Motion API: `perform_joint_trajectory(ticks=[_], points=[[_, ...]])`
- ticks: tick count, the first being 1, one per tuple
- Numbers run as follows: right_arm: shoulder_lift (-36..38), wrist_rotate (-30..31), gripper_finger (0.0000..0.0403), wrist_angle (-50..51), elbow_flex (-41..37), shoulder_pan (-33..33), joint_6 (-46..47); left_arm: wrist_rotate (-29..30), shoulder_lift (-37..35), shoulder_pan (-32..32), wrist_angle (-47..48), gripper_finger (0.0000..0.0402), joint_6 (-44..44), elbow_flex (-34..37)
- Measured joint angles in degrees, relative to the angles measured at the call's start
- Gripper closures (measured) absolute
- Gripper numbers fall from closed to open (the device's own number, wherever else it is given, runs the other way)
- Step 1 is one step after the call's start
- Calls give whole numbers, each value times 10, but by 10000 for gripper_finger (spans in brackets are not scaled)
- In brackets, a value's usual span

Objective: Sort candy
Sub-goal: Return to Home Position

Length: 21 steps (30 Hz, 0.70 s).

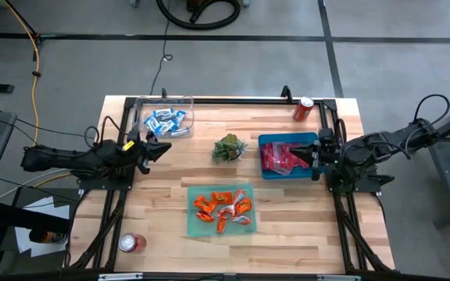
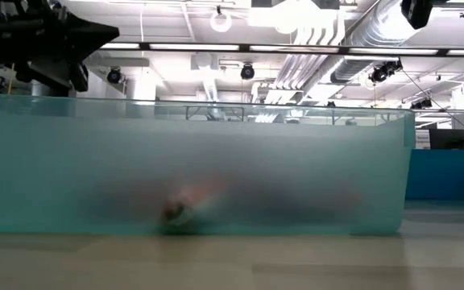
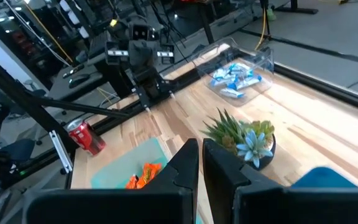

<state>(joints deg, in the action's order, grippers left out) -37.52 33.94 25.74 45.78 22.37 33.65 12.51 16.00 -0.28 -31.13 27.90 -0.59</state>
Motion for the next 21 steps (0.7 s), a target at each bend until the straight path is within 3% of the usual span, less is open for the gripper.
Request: perform_joint_trajectory(ticks=[6,12,17,21], points=[[0,-8,385,51,-1,1,45,-23,-39,-1,12,401,-12,-1],[2,-34,385,13,-54,1,75,-47,-41,-1,38,401,36,-1],[15,-57,385,-36,-104,1,59,-48,-40,-1,76,401,45,-1],[69,-61,386,-44,-129,-9,12,-48,-40,-1,99,401,45,-2]])
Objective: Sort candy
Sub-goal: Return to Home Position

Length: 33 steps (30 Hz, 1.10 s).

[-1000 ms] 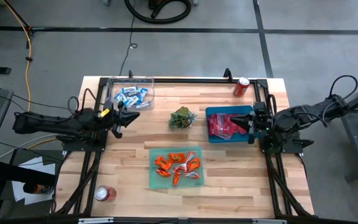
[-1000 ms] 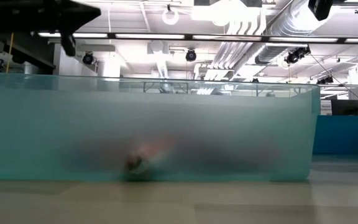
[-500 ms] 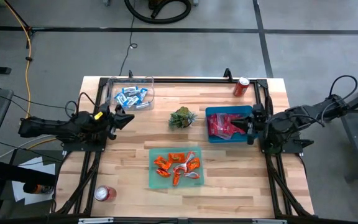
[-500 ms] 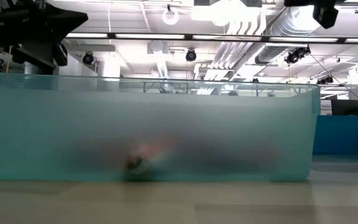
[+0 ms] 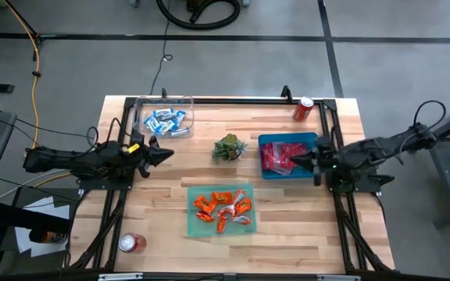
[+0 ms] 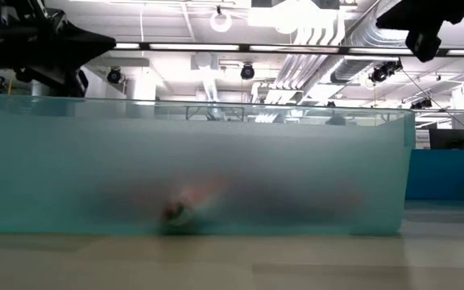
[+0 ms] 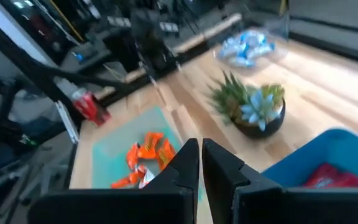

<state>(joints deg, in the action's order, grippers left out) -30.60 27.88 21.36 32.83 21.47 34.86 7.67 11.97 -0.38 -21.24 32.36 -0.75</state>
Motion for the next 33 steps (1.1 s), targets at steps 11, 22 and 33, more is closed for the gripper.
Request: perform_joint_trajectory(ticks=[11,22,33], points=[[279,-98,402,-75,-133,-87,-98,1,0,0,24,401,0,0],[289,-269,403,-161,-202,-156,-117,6,6,0,34,401,0,0],[294,-294,403,-247,-261,-193,-188,4,6,0,39,401,0,0]])
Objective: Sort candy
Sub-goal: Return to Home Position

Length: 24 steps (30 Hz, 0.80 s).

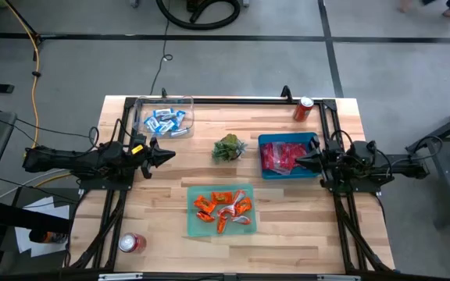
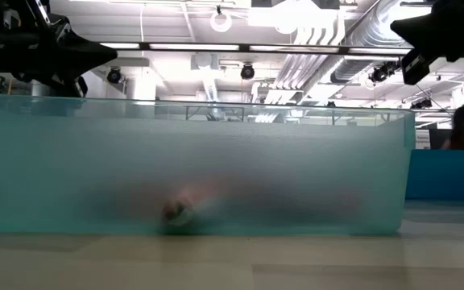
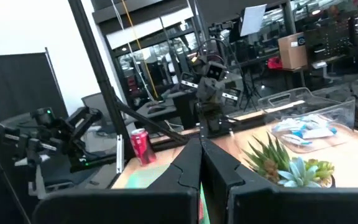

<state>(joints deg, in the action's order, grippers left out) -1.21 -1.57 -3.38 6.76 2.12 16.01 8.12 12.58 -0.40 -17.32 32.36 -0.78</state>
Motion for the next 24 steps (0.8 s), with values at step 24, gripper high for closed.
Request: perform_joint_trajectory(ticks=[24], points=[[-2,46,403,22,-62,-3,-51,-1,0,0,0,401,0,0]])
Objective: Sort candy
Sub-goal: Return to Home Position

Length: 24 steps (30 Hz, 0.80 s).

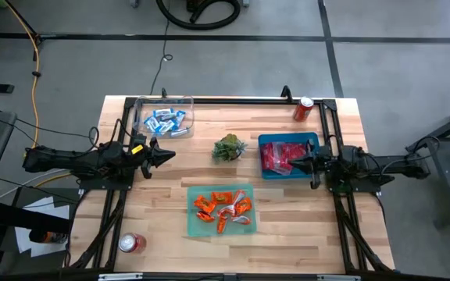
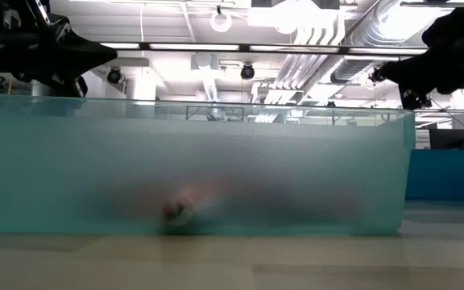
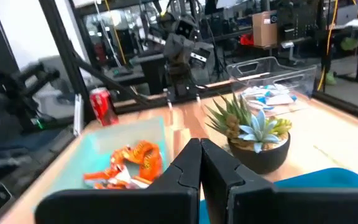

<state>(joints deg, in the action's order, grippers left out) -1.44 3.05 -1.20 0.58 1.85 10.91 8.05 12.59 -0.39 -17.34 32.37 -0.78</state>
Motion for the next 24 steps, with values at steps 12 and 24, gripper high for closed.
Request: perform_joint_trajectory(ticks=[12,24], points=[[-8,0,403,1,0,0,-20,0,0,0,0,401,0,0],[-8,0,403,1,0,0,-20,0,0,0,0,401,0,0]])
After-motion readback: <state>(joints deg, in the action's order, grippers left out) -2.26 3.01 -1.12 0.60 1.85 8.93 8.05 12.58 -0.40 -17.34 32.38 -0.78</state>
